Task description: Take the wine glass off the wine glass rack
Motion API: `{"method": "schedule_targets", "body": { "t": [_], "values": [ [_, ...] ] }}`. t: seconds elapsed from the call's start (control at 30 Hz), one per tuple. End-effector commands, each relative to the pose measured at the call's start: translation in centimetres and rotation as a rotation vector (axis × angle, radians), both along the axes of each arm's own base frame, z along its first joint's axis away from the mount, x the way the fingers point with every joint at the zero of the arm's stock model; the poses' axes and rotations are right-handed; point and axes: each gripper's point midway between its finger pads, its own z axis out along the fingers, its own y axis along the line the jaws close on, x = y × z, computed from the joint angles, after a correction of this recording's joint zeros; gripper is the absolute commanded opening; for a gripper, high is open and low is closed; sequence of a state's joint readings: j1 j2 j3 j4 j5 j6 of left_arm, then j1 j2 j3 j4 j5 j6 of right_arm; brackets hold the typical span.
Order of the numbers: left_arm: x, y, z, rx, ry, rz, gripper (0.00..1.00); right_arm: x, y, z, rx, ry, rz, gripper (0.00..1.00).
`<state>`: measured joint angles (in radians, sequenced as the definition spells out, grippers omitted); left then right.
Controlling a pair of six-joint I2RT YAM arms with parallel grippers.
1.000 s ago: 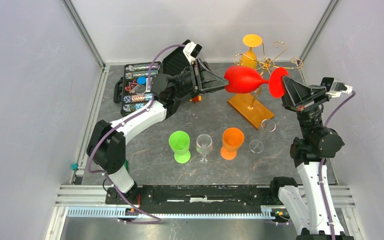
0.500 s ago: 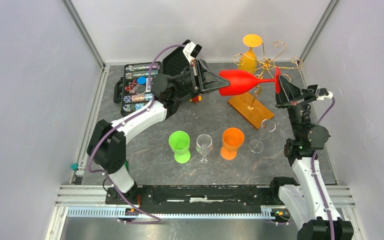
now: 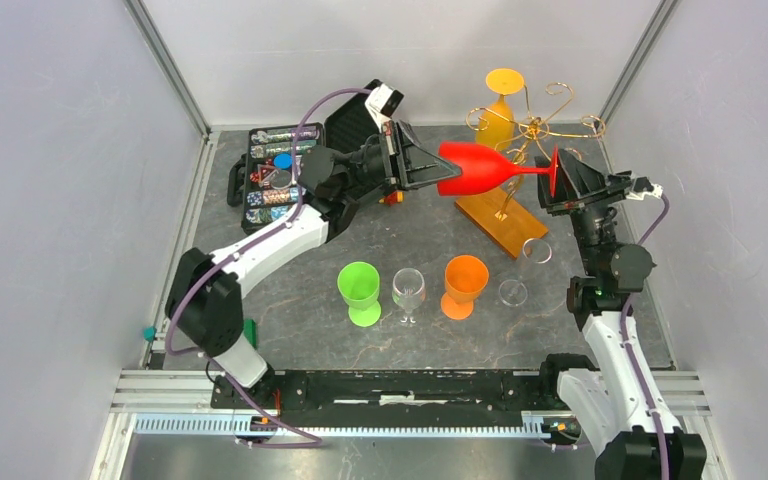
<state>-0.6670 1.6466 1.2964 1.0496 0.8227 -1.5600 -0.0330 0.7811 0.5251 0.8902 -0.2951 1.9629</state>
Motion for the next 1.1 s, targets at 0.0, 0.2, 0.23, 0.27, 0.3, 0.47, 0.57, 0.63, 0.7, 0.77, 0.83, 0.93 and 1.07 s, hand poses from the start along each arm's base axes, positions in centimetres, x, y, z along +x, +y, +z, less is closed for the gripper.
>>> {"method": "schedule_targets", "body": {
  "t": [0.0, 0.2, 0.23, 0.27, 0.3, 0.47, 0.57, 0.63, 0.7, 0.77, 0.83, 0.93, 1.07],
  "values": [
    [-2.2, 1.3, 2.6, -0.006, -0.174, 0.077, 0.02, 1.6, 0.0, -1.9, -0.115, 0.047, -0.085, 0.65],
    [1.0, 3.1, 1.4, 0.188, -0.203, 0.349, 0.02, 1.9, 0.2, -1.7, -0.195, 0.031, -0.124, 0.74],
    [1.5, 3.6, 1.4, 0.217, -0.213, 0.401, 0.02, 2.0, 0.3, -1.8, -0.206, 0.03, -0.121, 0.75],
    [2.0, 4.0, 1.1, 0.258, -0.209, 0.447, 0.02, 2.1, 0.4, -1.9, -0.216, 0.029, -0.121, 0.75],
    [2.4, 4.5, 1.1, 0.29, -0.229, 0.487, 0.02, 2.1, 0.5, -2.0, -0.225, 0.027, -0.124, 0.75],
    [5.3, 8.7, -1.7, 0.59, -0.262, 0.764, 0.02, 2.3, 0.6, -1.6, -0.328, 0.003, -0.174, 0.75],
    [6.9, 13.1, -4.5, 0.832, -0.263, 0.954, 0.02, 2.6, 1.0, -0.9, -0.461, -0.029, -0.223, 0.75],
    [7.1, 16.0, -6.7, 0.988, -0.254, 1.032, 0.02, 3.0, 1.0, -0.5, -0.559, -0.04, -0.264, 0.74],
    [6.4, 18.4, -8.8, 1.123, -0.248, 1.059, 0.02, 3.3, 0.8, -0.4, -0.657, -0.04, -0.31, 0.74],
    [5.4, 20.7, -10.8, 1.254, -0.245, 1.065, 0.02, 3.2, 0.7, -0.4, -0.739, -0.044, -0.347, 0.73],
    [4.1, 23.1, -12.9, 1.399, -0.236, 1.055, 0.02, 2.8, 0.5, -0.4, -0.82, -0.07, -0.387, 0.73],
    [2.6, 25.7, -15.5, 1.576, -0.223, 1.018, 0.02, 2.5, 0.1, -0.8, -0.938, -0.063, -0.429, 0.74],
    [0.4, 25.6, -19.2, 1.674, -0.177, 0.843, 0.02, 2.8, -0.3, -1.9, -1.033, -0.011, -0.438, 0.76]
  ]
}}
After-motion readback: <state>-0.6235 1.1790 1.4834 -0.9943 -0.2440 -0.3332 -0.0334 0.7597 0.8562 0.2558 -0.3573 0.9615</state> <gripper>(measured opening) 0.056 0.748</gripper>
